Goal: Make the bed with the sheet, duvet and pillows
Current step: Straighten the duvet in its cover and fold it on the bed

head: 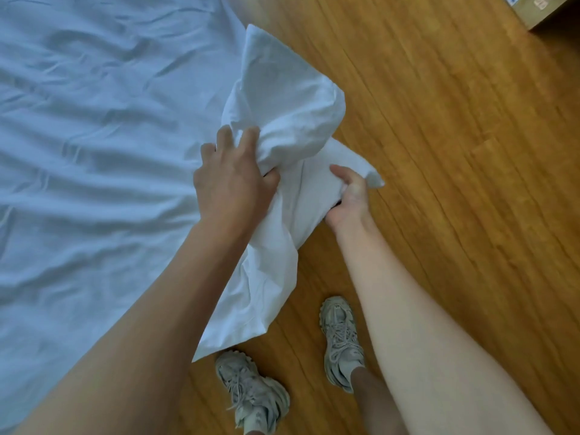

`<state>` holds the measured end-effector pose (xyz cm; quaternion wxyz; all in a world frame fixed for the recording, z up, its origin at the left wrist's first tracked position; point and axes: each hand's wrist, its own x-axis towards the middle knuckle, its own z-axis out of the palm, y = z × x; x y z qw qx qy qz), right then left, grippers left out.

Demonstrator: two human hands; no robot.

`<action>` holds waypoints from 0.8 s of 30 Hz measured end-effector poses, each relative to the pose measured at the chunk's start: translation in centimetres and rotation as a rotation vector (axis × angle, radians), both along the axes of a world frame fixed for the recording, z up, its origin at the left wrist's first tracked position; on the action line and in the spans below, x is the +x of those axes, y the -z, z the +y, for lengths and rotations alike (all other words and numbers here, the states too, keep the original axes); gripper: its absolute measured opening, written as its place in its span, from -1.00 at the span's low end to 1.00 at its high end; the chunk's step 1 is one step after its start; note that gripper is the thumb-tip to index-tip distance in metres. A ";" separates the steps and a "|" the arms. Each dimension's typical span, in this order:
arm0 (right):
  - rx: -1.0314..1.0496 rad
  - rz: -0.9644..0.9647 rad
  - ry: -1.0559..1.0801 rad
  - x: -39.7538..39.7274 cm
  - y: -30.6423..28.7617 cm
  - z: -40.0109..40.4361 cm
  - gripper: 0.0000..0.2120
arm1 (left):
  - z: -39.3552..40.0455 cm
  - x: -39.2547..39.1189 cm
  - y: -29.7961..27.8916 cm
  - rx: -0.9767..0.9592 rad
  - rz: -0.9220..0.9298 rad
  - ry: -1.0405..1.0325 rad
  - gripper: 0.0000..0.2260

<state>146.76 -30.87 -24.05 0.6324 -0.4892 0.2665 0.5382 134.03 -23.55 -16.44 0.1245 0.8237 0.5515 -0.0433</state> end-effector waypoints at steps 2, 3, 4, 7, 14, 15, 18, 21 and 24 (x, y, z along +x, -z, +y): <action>0.074 -0.123 -0.050 0.4 -0.7 0.1 -0.70 | 0.1 0.2 0.2 -0.008 -0.098 -0.059 -0.60; 0.121 -0.198 -0.074 0.5 -0.9 0.1 -0.69 | 0.2 0.4 0.1 -0.011 -0.208 -0.113 -0.67; 0.175 -0.277 -0.093 0.5 -1.3 0.1 -0.70 | 0.4 0.8 0.0 -0.017 -0.356 -0.174 -0.73; 0.258 -0.490 -0.167 0.3 -3.1 0.4 -0.82 | -0.1 2.3 -1.1 -0.038 -0.768 -0.190 -0.80; 0.113 -0.739 -0.336 0.6 -6.8 -0.8 -0.93 | -2.5 5.4 -2.9 -0.047 -0.725 0.158 -0.70; 0.221 -0.644 -0.300 0.7 -7.1 -1.1 -0.90 | -2.6 5.4 -2.8 -0.037 -0.672 0.184 -0.70; 0.378 -0.447 -0.191 0.1 -6.9 -1.1 -0.87 | -2.8 5.5 -2.4 0.004 -0.495 0.181 -0.73; 0.086 -0.643 -0.108 -0.3 -6.7 -0.2 -0.87 | -1.4 5.0 -3.3 0.049 -0.423 0.052 -0.81; 0.041 -0.670 -0.069 -0.4 -7.2 0.5 -0.90 | 0.6 3.7 -6.0 0.200 -0.474 -0.023 -0.75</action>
